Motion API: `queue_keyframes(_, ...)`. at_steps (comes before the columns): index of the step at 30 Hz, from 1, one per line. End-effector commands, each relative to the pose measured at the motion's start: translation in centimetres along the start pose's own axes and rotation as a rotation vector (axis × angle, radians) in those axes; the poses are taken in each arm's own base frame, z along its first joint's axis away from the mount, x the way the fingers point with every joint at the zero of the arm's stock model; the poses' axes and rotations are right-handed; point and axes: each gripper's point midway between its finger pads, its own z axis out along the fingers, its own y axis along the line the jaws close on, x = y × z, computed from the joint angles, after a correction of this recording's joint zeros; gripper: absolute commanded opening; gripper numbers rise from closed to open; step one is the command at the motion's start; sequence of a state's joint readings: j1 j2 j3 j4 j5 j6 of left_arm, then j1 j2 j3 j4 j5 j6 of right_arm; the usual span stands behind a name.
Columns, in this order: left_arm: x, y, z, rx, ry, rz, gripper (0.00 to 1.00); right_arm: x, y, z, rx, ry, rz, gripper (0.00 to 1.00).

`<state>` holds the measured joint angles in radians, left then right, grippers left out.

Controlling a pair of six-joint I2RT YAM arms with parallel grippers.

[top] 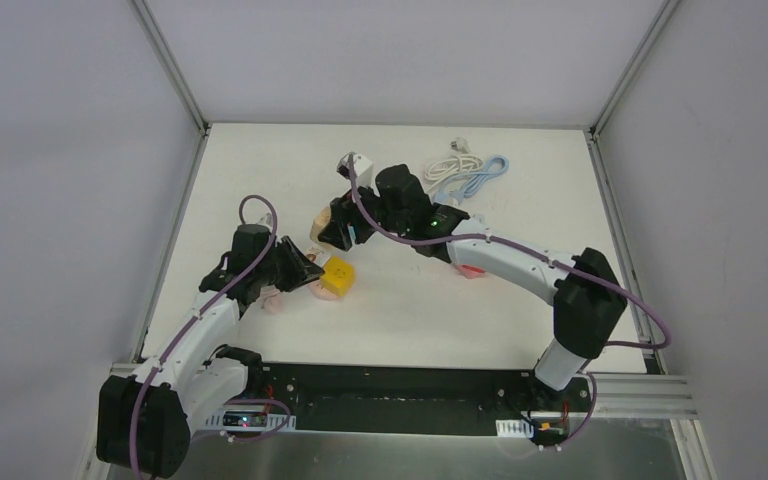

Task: Pull the plug off the socket

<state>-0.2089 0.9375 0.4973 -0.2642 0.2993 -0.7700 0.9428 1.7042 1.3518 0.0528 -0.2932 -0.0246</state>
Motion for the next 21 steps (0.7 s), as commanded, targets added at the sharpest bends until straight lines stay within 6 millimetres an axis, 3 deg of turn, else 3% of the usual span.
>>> queue_keyframes(1, 5.2, 8.0, -0.6, -0.315, 0.166, 0.018, 0.24, -4.9, 5.2, -1.3, -0.112, -0.145, -0.094, 0.0)
queue_keyframes(4, 4.9, 7.7, -0.8, -0.309, 0.158, 0.027, 0.24, -5.4, 4.2, -1.6, -0.037, -0.164, -0.108, 0.0)
queue_keyframes(7, 3.9, 6.6, -1.3, -0.286, 0.126, 0.04, 0.25, -6.9, 2.2, -3.5, 0.041, -0.224, -0.076, 0.0)
queue_keyframes(12, 0.6, 2.2, -2.6, -0.164, 0.032, 0.059, 0.36, -7.7, -2.0, -6.9, 0.204, -0.28, 0.071, 0.0)
queue_keyframes(16, -2.2, -2.0, -4.3, -0.06, -0.035, 0.088, 0.5, -6.1, -5.4, -9.5, 0.367, -0.276, 0.196, 0.04)
queue_keyframes(21, -4.6, -5.1, -6.2, -0.009, -0.09, 0.136, 0.66, -1.2, -8.3, -12.7, 0.55, -0.171, 0.288, 0.09)
